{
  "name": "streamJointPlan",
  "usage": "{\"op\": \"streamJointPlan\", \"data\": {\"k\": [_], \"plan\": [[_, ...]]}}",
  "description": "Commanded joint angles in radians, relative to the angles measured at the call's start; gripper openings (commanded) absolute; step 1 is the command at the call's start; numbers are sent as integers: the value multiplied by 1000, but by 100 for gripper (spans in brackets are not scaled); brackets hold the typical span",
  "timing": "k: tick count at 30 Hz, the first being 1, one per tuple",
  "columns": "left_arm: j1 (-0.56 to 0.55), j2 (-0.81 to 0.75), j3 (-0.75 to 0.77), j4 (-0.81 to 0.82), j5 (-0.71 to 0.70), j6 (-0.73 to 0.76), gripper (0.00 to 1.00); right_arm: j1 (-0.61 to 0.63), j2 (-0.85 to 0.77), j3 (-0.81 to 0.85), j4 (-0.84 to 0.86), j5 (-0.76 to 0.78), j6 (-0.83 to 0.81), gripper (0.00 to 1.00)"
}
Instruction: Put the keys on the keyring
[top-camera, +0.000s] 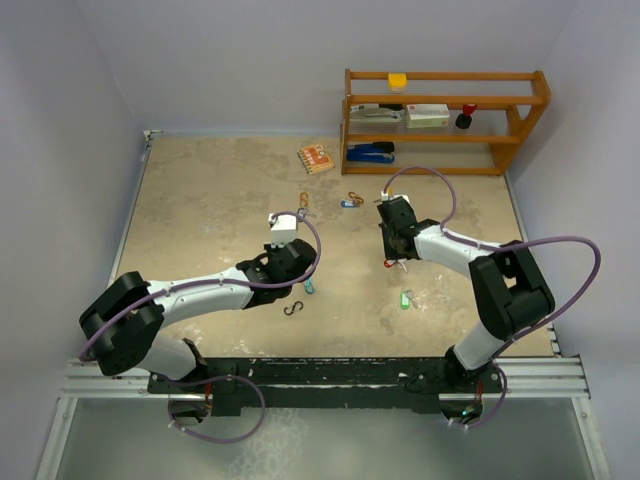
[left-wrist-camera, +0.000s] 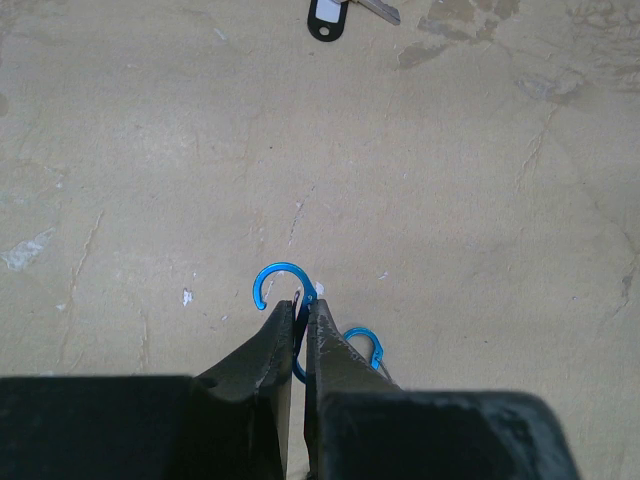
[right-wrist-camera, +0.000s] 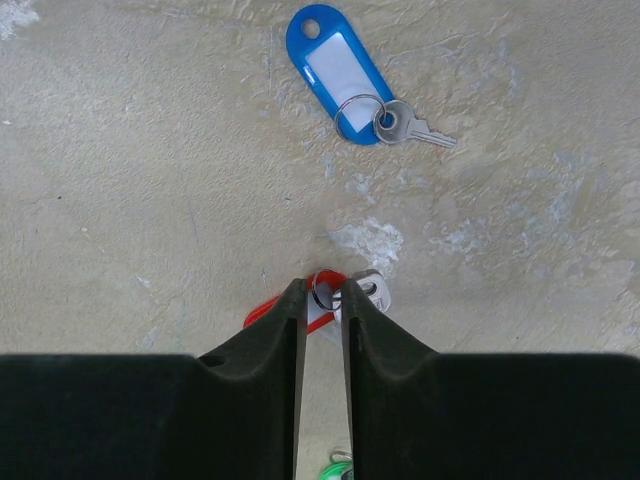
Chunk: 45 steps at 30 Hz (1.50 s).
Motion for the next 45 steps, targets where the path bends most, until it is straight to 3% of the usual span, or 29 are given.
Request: {"op": "streamJointPlan", "data": {"k": [1,8,15,22,28,37,45], "plan": [[6,-12,0,34,-5,11,0,1,-8,19,-12,19,17,20],[6,-11,-3,36,-5,10,0,0,-19,24,-14,71,32,0],[6,-6,4,41,3,10,0,1,-138,-13,49,84,4,0],[6,-2,6,77,38,30,0,1,-280,-54,109,-68,-42,0],[6,-20,15,121,75,55,0,1,-341,-94,197,-319,-80,0],[27,-9,75,151,144,78,0,1,-350,-136,328,-604,-143,0],[37,72,146,190,223,76,0,5,-344,-159,403,-722,-137,0]]}}
